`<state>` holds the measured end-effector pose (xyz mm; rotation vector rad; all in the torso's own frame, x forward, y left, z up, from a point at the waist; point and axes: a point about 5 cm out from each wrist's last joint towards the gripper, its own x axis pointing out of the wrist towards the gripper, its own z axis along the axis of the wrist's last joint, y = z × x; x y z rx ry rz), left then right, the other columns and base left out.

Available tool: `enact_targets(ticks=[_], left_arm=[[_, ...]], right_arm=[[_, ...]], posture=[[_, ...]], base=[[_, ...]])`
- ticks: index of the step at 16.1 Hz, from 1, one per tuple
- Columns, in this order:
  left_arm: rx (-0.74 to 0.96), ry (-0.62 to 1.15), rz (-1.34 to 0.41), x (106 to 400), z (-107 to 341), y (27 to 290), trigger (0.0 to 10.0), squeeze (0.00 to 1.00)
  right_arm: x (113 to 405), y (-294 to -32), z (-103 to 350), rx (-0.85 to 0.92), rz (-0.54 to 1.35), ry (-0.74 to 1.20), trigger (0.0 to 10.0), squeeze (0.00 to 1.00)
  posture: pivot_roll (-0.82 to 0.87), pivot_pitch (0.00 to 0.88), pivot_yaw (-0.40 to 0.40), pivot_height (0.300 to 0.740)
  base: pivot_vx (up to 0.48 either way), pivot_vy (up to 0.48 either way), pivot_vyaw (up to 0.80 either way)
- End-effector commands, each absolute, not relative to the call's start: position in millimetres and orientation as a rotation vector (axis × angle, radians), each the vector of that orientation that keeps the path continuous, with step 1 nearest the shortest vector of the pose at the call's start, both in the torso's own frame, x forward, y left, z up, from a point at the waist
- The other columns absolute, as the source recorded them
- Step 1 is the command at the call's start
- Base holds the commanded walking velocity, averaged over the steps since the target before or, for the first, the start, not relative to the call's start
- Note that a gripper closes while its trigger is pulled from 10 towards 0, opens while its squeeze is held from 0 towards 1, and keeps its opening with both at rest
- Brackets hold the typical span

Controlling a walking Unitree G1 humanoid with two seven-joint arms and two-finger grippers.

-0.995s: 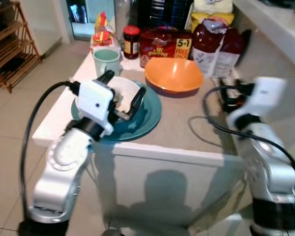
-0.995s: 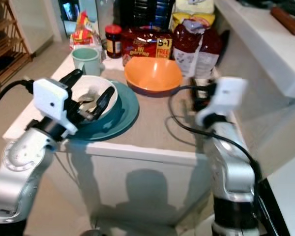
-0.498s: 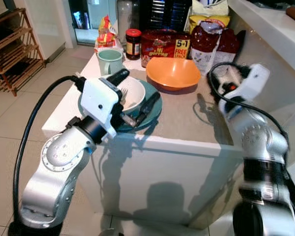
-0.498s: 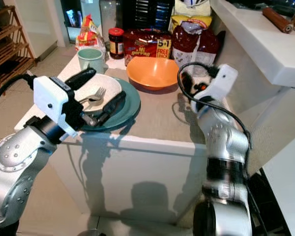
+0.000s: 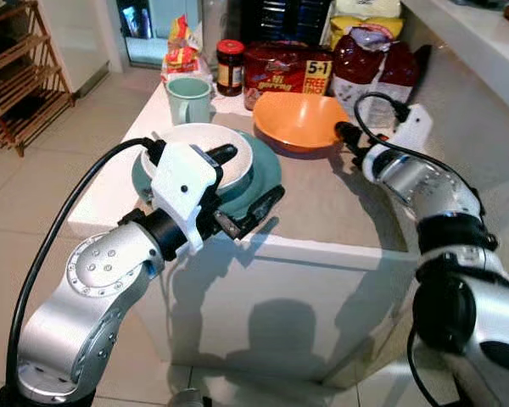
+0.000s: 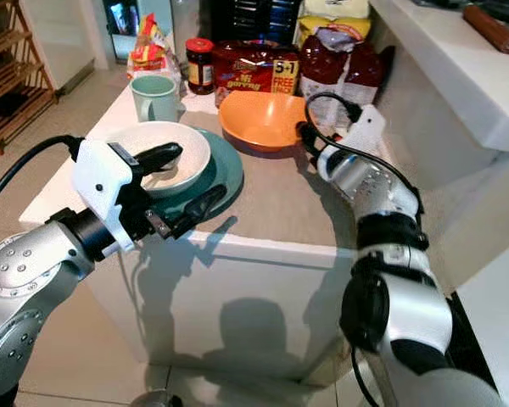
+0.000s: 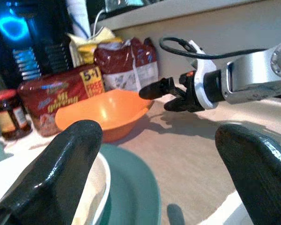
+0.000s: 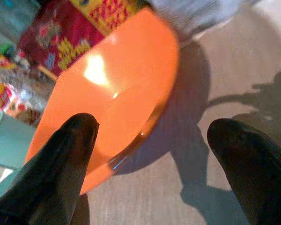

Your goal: Setting the table

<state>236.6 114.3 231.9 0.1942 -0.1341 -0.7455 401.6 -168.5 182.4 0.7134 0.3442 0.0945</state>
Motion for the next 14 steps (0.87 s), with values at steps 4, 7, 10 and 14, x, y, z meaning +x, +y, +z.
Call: enact_targets(ticks=[4, 7, 10, 14], left_arm=[[0.188, -0.096, -0.744, 232, 236, 112, 10.0, 0.0], [0.154, -0.064, -0.752, 231, 235, 110, 10.0, 0.0], [0.166, -0.032, -0.775, 228, 233, 109, 10.0, 0.0], [0.165, -0.009, -0.782, 228, 232, 110, 10.0, 0.0]], right_arm=[[405, -166, 184, 0.696, 0.127, 0.375, 10.0, 0.0], [408, -165, 185, 0.747, 0.134, 0.363, 0.0, 0.0], [408, -163, 186, 0.805, 0.158, 0.371, 0.0, 0.0], [408, -161, 185, 0.828, 0.173, 0.384, 0.0, 0.0]], posture=[[0.15, 0.011, -0.097, 0.74], [0.15, 0.014, -0.097, 0.74], [0.15, 0.014, -0.097, 0.74], [0.15, 0.01, -0.091, 0.74]], base=[[0.0, 0.0, 0.0], [0.0, 0.0, 0.0], [0.0, 0.0, 0.0], [0.0, 0.0, 0.0]])
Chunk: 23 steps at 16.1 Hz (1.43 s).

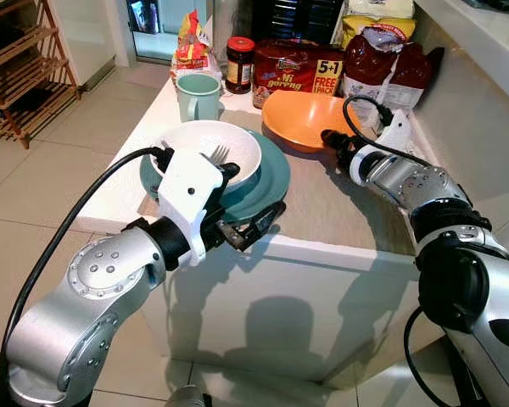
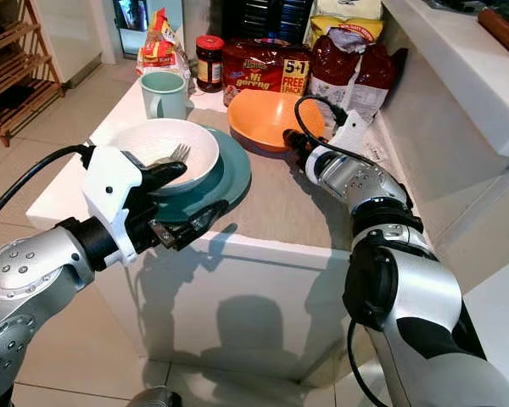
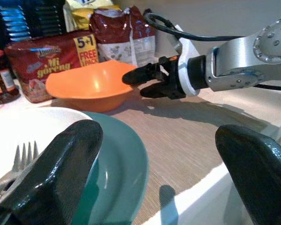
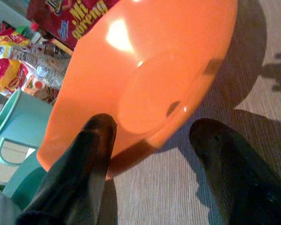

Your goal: Setting the table

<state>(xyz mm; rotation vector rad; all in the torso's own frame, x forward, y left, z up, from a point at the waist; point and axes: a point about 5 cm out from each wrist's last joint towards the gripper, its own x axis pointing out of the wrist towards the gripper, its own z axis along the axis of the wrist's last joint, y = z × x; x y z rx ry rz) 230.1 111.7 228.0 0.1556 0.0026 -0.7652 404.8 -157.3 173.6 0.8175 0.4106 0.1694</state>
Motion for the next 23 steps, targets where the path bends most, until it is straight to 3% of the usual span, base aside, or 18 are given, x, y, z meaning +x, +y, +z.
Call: enact_targets(ticks=[1, 14, 19, 23], left_arm=[[0.166, -0.005, -0.783, 228, 232, 110, 10.0, 0.0], [0.174, 0.008, -0.79, 227, 230, 109, 10.0, 0.0], [0.188, 0.004, -0.769, 229, 228, 110, 10.0, 0.0], [0.197, -0.064, -0.641, 242, 236, 118, 10.0, 0.0]], right_arm=[[408, -161, 185, 0.832, 0.171, 0.386, 0.0, 0.0], [408, -161, 185, 0.834, 0.172, 0.376, 0.0, 0.0], [410, -166, 190, 0.921, 0.146, 0.326, 0.0, 0.0], [403, -173, 212, 1.027, 0.224, 0.143, 0.0, 0.0]], posture=[[0.15, 0.01, -0.091, 0.74], [0.15, 0.007, -0.092, 0.74], [0.15, 0.004, -0.083, 0.74], [0.14, 0.004, -0.071, 0.74]], base=[[0.0, 0.0, 0.0], [0.0, 0.0, 0.0], [0.0, 0.0, 0.0], [0.0, 0.0, 0.0]])
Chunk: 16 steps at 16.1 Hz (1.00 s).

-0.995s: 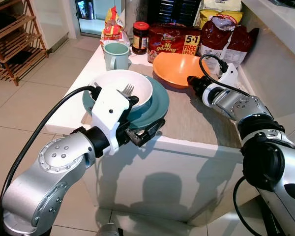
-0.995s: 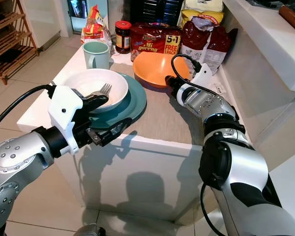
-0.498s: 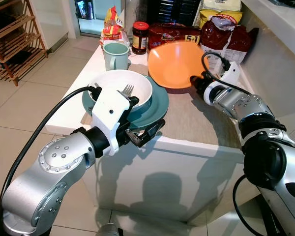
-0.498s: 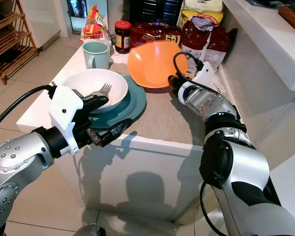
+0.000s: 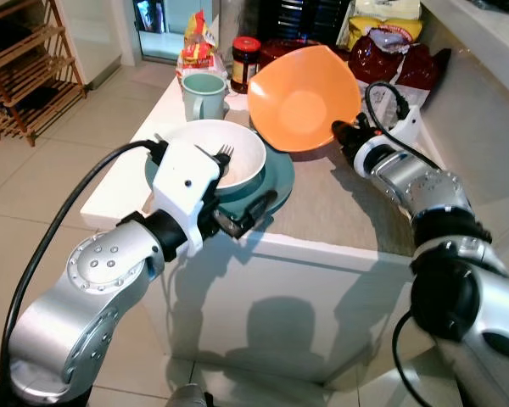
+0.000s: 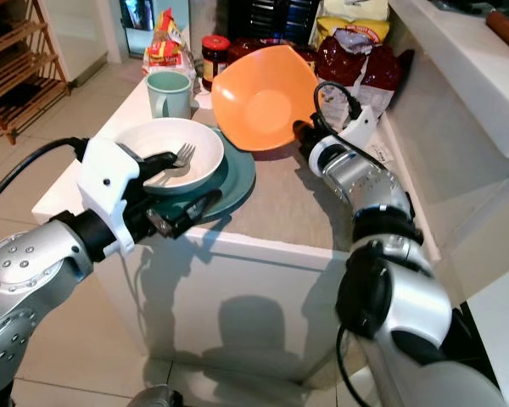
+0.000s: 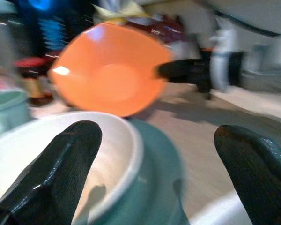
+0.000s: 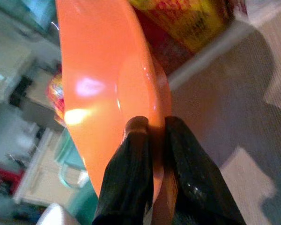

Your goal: Setting the table

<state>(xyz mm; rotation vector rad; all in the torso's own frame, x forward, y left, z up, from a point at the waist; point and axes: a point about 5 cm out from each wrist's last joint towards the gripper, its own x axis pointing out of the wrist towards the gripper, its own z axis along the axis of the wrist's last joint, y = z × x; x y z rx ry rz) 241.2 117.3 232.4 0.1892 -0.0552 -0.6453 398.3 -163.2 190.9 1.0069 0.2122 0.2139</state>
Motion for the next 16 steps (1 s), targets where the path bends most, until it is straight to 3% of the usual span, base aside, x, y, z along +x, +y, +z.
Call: enact_targets(ticks=[1, 3, 6, 7, 8, 9, 11, 16], left_arm=[[0.208, -0.118, -0.563, 250, 240, 123, 10.0, 0.0], [0.2, -0.144, -0.439, 260, 243, 131, 10.0, 0.0], [0.186, -0.175, -0.426, 262, 246, 130, 10.0, 0.0], [0.18, -0.175, -0.448, 260, 244, 127, 10.0, 0.0], [0.181, -0.176, -0.453, 259, 243, 126, 10.0, 0.0], [0.176, -0.174, -0.456, 258, 241, 123, 10.0, 0.0], [0.169, -0.162, -0.464, 257, 238, 121, 10.0, 0.0], [0.16, -0.17, -0.47, 256, 240, 120, 10.0, 0.0]], right_arm=[[392, -179, 219, 1.005, 0.211, 0.028, 0.0, 0.0], [368, -182, 219, 1.035, 0.196, -0.084, 0.0, 0.0], [347, -188, 222, 1.081, 0.177, -0.173, 0.0, 0.0], [333, -184, 222, 1.012, 0.178, -0.208, 0.0, 0.0], [327, -181, 222, 0.975, 0.181, -0.218, 1.0, 0.0], [311, -173, 220, 0.87, 0.21, -0.218, 10.0, 0.0], [291, -163, 216, 0.817, 0.233, -0.178, 10.0, 0.0], [273, -165, 224, 0.873, 0.229, -0.239, 10.0, 0.0]], posture=[[0.13, 0.003, -0.06, 0.74], [0.12, 0.002, -0.047, 0.74], [0.11, 0.001, -0.039, 0.74], [0.1, 0.001, -0.035, 0.74], [0.1, 0.001, -0.035, 0.74], [0.1, 0.003, -0.029, 0.74], [0.1, 0.01, -0.025, 0.74], [0.09, 0.02, -0.028, 0.74]], base=[[0.0, 0.0, 0.0], [0.0, 0.0, 0.0], [0.0, 0.0, 0.0], [0.0, 0.0, 0.0], [0.0, 0.0, 0.0], [0.0, 0.0, 0.0], [-0.12, 0.0, 0.0], [-0.301, 0.0, 0.0]])
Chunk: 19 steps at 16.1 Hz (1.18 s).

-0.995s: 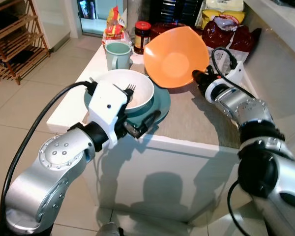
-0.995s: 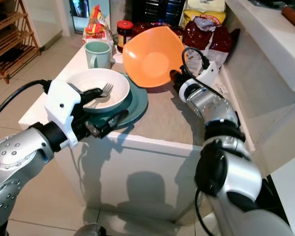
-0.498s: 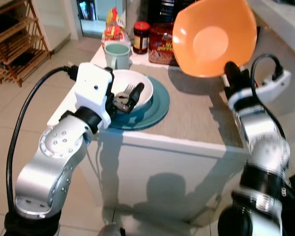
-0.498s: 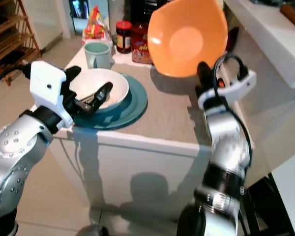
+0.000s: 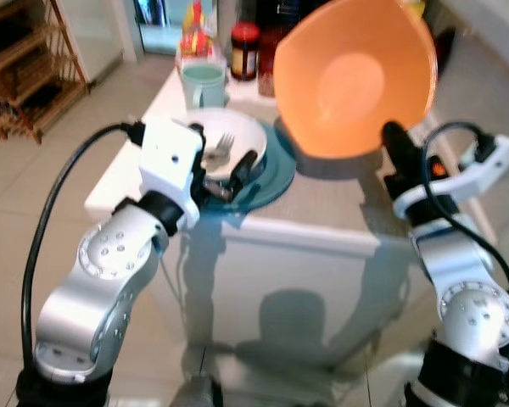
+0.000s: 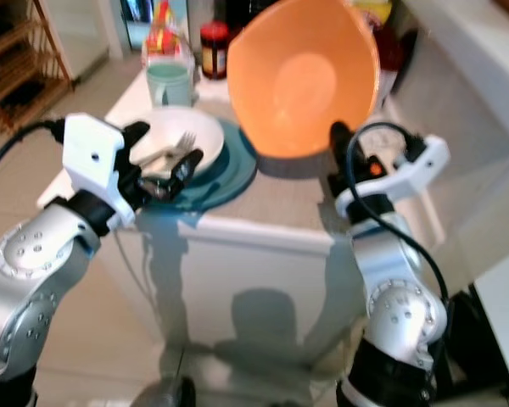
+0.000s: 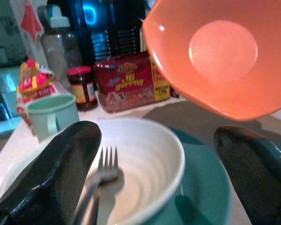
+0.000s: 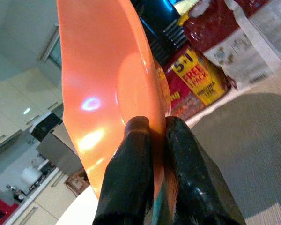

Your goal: Setting the table

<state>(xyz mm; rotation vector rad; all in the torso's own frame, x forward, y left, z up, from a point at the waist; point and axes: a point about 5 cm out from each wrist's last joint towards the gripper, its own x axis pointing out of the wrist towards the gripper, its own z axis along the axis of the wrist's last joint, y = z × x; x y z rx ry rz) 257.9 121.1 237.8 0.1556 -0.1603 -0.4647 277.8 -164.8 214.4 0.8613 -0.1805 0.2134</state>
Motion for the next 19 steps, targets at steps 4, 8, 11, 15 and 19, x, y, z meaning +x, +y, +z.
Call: enact_targets(ticks=[4, 8, 11, 15, 19], left_arm=[[0.16, -0.163, -0.474, 254, 237, 118, 10.0, 0.0], [0.094, -0.148, -0.375, 259, 225, 129, 10.0, 0.0], [0.109, -0.057, -0.316, 259, 192, 140, 10.0, 0.0], [0.108, -0.005, -0.284, 264, 173, 136, 10.0, 0.0], [0.13, -0.009, -0.305, 267, 168, 127, 10.0, 0.0]], right_arm=[[262, -171, 224, 0.834, 0.2, -0.245, 10.0, 0.0], [238, -182, 209, 0.714, 0.146, -0.195, 10.0, 0.0], [241, -203, 187, 0.514, -0.089, -0.141, 10.0, 0.0], [243, -200, 173, 0.346, -0.111, -0.078, 10.0, 0.0], [241, -203, 170, 0.295, -0.132, -0.107, 10.0, 0.0]], posture=[[0.09, 0.021, -0.028, 0.74], [0.09, 0.023, -0.033, 0.74], [0.07, 0.026, -0.033, 0.74], [0.04, 0.03, -0.027, 0.74], [0.02, 0.036, -0.01, 0.74]], base=[[-0.317, 0.0, 0.0], [0.0, 0.0, 0.0], [0.0, -0.261, 0.0], [0.0, -0.48, 0.0], [0.0, -0.48, 0.0]])
